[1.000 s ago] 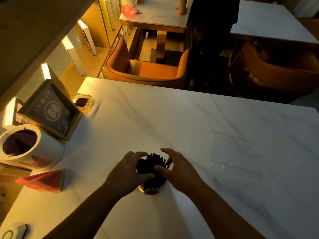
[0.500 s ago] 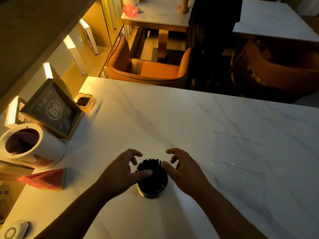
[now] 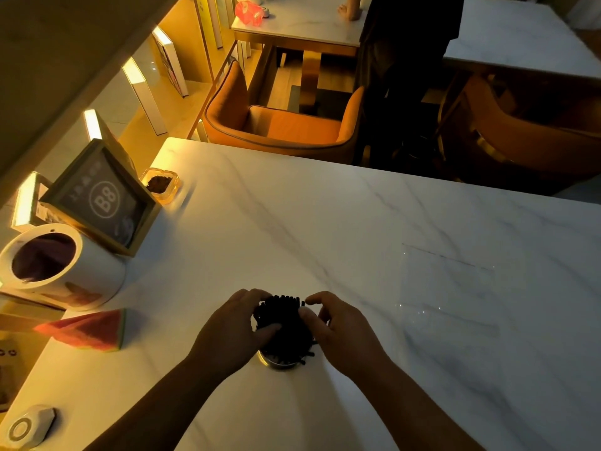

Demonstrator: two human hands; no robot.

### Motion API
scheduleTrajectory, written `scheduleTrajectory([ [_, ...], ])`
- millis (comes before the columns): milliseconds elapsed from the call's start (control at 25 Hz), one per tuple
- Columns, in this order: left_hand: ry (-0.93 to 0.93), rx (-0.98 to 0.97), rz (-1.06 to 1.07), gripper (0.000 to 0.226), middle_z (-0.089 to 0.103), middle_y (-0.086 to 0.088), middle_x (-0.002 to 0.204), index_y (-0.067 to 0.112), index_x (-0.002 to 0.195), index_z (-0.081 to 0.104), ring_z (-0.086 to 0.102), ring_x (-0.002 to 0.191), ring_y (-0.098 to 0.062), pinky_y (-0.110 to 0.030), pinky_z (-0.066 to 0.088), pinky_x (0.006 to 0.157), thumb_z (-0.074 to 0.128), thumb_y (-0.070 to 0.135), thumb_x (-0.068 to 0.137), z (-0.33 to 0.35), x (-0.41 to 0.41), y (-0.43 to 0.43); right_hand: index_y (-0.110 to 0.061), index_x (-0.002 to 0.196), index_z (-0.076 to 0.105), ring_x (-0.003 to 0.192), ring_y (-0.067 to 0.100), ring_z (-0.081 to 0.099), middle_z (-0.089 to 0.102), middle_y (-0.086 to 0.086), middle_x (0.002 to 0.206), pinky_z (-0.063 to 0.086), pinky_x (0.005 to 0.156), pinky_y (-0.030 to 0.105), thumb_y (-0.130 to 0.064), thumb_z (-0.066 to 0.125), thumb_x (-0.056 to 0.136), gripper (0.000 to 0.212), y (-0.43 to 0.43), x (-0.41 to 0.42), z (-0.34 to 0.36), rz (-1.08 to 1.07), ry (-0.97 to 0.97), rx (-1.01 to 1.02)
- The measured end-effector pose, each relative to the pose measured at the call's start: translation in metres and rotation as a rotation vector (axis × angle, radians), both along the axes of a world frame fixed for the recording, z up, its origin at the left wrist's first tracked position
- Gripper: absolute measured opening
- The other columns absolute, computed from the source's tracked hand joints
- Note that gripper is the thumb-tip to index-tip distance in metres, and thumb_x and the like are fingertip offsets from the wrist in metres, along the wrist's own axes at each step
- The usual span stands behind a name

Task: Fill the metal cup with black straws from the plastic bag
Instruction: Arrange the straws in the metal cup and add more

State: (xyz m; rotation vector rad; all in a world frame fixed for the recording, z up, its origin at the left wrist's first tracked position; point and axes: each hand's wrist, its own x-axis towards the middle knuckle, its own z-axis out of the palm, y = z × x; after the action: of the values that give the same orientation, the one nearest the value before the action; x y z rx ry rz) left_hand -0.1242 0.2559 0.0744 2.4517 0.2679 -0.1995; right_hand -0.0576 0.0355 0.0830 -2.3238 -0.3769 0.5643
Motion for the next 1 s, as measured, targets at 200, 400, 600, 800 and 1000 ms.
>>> scheduleTrajectory([
  [200,0.060,-0.187,0.000,0.083,0.049,0.032,0.117,0.052,0.132,0.045,0.058,0.089,0.001,-0.015,0.041,0.066,0.070,0.087,0.062,0.007,-0.006,0.001,-0.059,0.139,0.030,0.084,-0.015,0.055,0.051,-0.041,0.097,0.035,0.061,0.009,-0.089,0.068,0.058,0.095,-0.012,-0.020,0.015,0.223,0.032,-0.111],
  [400,0.059,-0.160,-0.115,0.116,0.035,0.033,0.127,0.052,0.145,0.031,0.047,0.109,0.010,-0.006,0.040,0.077,0.079,0.090,0.046,0.003,-0.017,0.000,-0.048,0.128,0.046,0.081,-0.007,0.052,0.060,-0.024,0.105,0.035,0.064,0.007,-0.051,0.069,0.085,0.049,-0.005,-0.025,0.005,0.251,-0.086,-0.103],
  [600,-0.037,-0.032,-0.085,0.063,0.050,0.019,0.114,0.038,0.128,0.055,0.054,0.095,-0.002,-0.013,0.041,0.075,0.083,0.058,0.075,0.001,-0.010,-0.003,-0.033,0.094,0.066,0.074,0.003,0.062,0.068,-0.014,0.084,0.049,0.065,0.023,-0.036,0.069,0.092,0.004,0.006,-0.011,0.012,0.250,-0.035,-0.111],
  [800,-0.025,-0.109,-0.044,0.020,0.062,0.019,0.093,0.040,0.103,0.067,0.061,0.077,0.001,-0.021,0.048,0.066,0.076,0.047,0.086,0.019,0.008,0.003,-0.045,0.109,0.061,0.074,-0.012,0.059,0.062,-0.018,0.078,0.037,0.056,0.011,-0.051,0.071,0.088,0.024,0.018,0.022,0.034,0.240,-0.025,-0.027],
  [1000,0.006,-0.061,0.095,0.050,0.056,0.023,0.102,0.049,0.116,0.054,0.062,0.072,0.000,-0.014,0.039,0.060,0.084,0.051,0.077,0.014,0.004,0.000,-0.050,0.138,0.045,0.081,-0.003,0.059,0.057,-0.018,0.096,0.041,0.065,0.013,-0.058,0.065,0.092,0.050,0.010,0.003,0.017,0.049,-0.122,-0.004],
])
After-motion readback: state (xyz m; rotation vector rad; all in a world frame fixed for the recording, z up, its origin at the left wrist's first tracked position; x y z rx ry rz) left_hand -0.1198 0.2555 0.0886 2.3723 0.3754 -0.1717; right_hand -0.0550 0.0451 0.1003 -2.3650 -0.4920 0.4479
